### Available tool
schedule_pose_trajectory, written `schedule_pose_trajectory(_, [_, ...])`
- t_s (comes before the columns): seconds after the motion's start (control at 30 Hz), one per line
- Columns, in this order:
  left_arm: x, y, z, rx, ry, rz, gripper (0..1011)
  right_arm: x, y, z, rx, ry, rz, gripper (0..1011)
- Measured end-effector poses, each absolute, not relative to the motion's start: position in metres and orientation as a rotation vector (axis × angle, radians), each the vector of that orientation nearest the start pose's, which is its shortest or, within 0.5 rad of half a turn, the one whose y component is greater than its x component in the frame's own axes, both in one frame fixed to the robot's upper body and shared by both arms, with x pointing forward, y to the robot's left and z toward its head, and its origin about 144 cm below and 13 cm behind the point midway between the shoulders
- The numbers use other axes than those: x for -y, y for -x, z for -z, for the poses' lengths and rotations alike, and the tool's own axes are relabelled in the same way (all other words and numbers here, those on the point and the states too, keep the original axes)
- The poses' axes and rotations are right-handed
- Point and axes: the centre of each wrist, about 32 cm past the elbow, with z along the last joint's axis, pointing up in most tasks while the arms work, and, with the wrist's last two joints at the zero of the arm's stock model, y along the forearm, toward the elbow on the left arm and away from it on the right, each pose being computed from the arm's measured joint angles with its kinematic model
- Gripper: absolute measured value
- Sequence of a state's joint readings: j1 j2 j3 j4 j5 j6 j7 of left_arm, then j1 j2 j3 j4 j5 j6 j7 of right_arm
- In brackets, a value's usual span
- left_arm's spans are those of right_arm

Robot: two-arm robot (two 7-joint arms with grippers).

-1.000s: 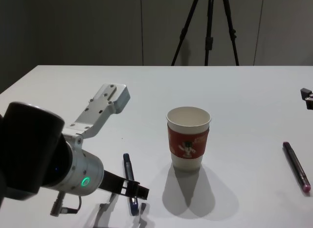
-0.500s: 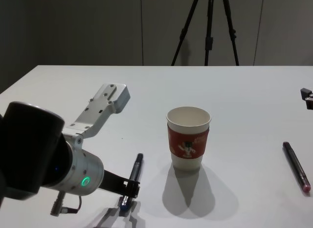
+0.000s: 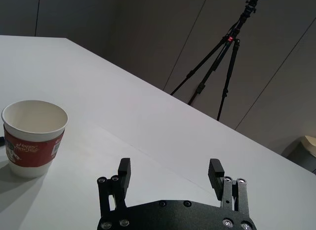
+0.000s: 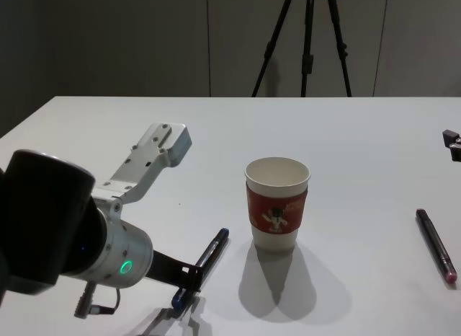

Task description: Place the pen into the pen holder.

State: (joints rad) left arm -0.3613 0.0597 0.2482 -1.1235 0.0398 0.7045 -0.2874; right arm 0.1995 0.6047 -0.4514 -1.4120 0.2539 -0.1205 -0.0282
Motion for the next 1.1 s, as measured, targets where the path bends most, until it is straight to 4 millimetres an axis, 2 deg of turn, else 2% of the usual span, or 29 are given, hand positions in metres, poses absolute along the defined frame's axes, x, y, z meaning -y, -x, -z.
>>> schedule_pose_trajectory(0.23, [-0.184,-0.549,-1.124,-0.504,-0.712,-1.071,163,0.310,-0.489,-1.140,0.285,0.304,1.248,1001])
schedule_pose_trajectory(0.57, [-0.197,-0.545,-1.125,-0.503,-0.658,-1.062,163,0.310,-0.489,-1.140,0.285,0.304,1.248,1001])
schedule_pose_trajectory(1.1, [-0.225,-0.538,-1.143,-0.415,-0.544,-1.041,163,0.310,-0.489,-1.140,0.285,0.304,1.248,1001])
